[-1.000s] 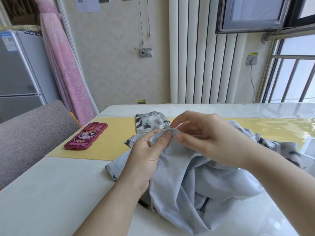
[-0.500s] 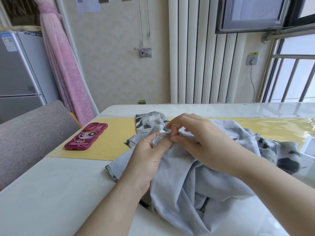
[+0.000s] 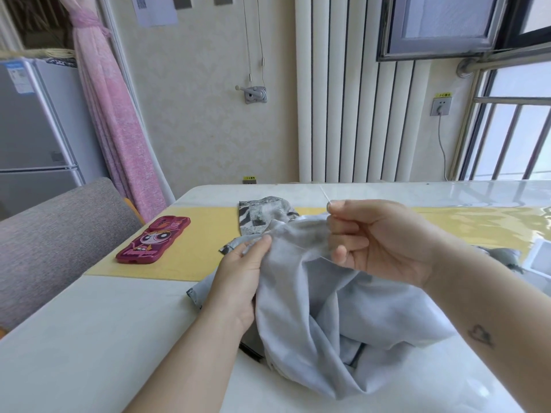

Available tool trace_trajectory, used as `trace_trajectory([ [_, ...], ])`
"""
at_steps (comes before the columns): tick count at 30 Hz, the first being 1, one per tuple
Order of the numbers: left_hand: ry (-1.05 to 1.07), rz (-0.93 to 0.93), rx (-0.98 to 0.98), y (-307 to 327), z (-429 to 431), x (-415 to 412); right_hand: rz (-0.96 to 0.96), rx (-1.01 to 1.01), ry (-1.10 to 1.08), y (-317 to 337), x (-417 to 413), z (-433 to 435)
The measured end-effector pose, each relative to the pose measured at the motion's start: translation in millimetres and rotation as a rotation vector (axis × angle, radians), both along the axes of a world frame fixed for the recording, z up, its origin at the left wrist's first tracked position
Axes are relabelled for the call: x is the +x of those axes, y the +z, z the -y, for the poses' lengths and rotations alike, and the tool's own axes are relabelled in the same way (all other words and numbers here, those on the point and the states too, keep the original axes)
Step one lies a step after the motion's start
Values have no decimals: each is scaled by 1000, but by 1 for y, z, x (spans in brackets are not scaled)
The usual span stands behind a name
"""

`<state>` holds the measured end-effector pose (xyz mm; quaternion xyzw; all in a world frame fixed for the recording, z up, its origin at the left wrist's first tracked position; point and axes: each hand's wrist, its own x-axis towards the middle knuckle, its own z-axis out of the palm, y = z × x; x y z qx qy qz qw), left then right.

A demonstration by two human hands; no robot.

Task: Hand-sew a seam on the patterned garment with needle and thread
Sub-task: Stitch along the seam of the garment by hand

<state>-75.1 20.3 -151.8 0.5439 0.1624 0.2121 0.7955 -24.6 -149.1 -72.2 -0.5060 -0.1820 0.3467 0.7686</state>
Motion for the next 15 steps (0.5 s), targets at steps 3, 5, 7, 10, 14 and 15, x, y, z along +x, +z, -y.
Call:
trace_trajectory([
  [3, 49, -23, -88, -2, -7, 3, 187, -151, 45, 0, 0, 5],
  [5, 86, -52, -146, -5, -13, 6, 246, -206, 127, 3, 1, 9],
  [7, 112, -81, -199, -7, -18, 8, 164, -147, 345, 7, 4, 13],
  [10, 121, -129, -256, -11, -23, 10, -62, 65, 665, 7, 7, 12],
  [14, 132, -142, -301, -14, -28, 10, -100, 145, 650, 9, 6, 15],
  [15, 146, -126, -283, -14, -28, 10, -93, 123, 598, 10, 5, 13],
])
